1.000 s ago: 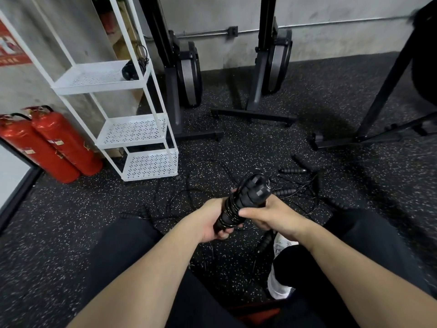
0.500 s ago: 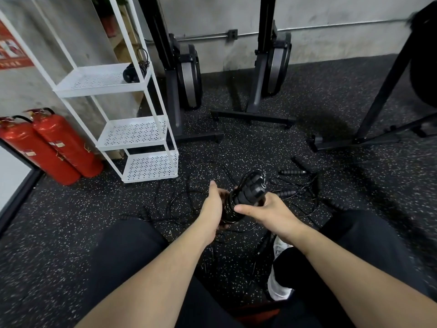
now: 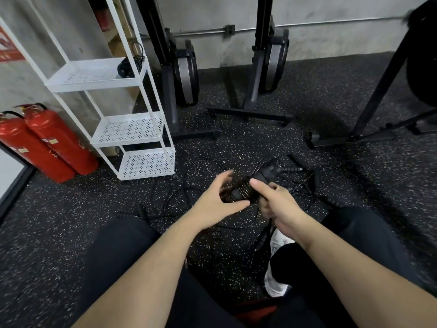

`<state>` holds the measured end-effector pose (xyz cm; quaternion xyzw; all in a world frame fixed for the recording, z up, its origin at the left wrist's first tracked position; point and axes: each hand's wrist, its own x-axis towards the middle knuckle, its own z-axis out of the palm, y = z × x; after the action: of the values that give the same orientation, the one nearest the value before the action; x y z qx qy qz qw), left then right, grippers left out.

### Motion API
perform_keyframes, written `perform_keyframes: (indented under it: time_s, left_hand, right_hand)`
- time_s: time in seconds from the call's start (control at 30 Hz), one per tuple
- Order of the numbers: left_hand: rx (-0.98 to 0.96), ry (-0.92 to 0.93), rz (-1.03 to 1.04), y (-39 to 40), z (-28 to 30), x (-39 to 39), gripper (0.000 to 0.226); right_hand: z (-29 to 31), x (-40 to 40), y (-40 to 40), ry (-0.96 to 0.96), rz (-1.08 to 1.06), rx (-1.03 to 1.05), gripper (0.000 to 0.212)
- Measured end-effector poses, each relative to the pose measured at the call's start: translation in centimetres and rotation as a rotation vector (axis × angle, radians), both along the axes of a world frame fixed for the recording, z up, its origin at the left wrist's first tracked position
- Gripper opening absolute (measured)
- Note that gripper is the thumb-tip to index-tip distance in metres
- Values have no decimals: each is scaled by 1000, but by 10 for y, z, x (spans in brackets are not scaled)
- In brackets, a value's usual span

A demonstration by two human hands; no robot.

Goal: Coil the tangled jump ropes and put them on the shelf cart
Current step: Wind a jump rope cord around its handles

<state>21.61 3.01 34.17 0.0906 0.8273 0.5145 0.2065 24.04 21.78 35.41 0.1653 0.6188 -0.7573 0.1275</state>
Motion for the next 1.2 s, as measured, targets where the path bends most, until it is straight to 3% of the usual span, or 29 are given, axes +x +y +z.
perform_keyframes:
  time_s: [0.1,0.2,0.3,0.37,0.57,0.77,0.83,0.93,1.03,1.1,1.2]
  left_hand:
    - [-123,-96,-184,-13,-1,-2,90]
    - [-129,-117,-269,-8,-3,4,99]
    - [-100,-23,-123,4,-8,7,113]
    - [-83,37,-32,9,-7,8,112]
    - [-123,130,-12,18,1,14,102]
    - [-126,65,-12,18,1,9,81]
    - [-113,47,-4,16,0,7,77]
    - [8,-62,56,10,0,6,67]
    - [266,-245,135,4,0,6,56]
    - [422,-407,98,2,3,9,56]
    - [503,-569,-14,1,9,12,56]
  right_hand:
    - [1,-3,7,3,20,35,27]
    - [1,0,6,19,96,110,21]
    - [1,6,-7,28,136,144,15]
    - [-1,7,-15,5,86,122,18]
    - [2,8,-18,-66,12,145,26]
    - [5,4,-8,-121,218,304,43]
    - [2,3,-5,-113,277,270,45]
    - [3,2,7,-93,347,181,42]
    - [5,-3,19,-29,405,205,29]
    - [6,-4,22,-6,408,154,30]
    - [7,-3,22,27,394,74,36]
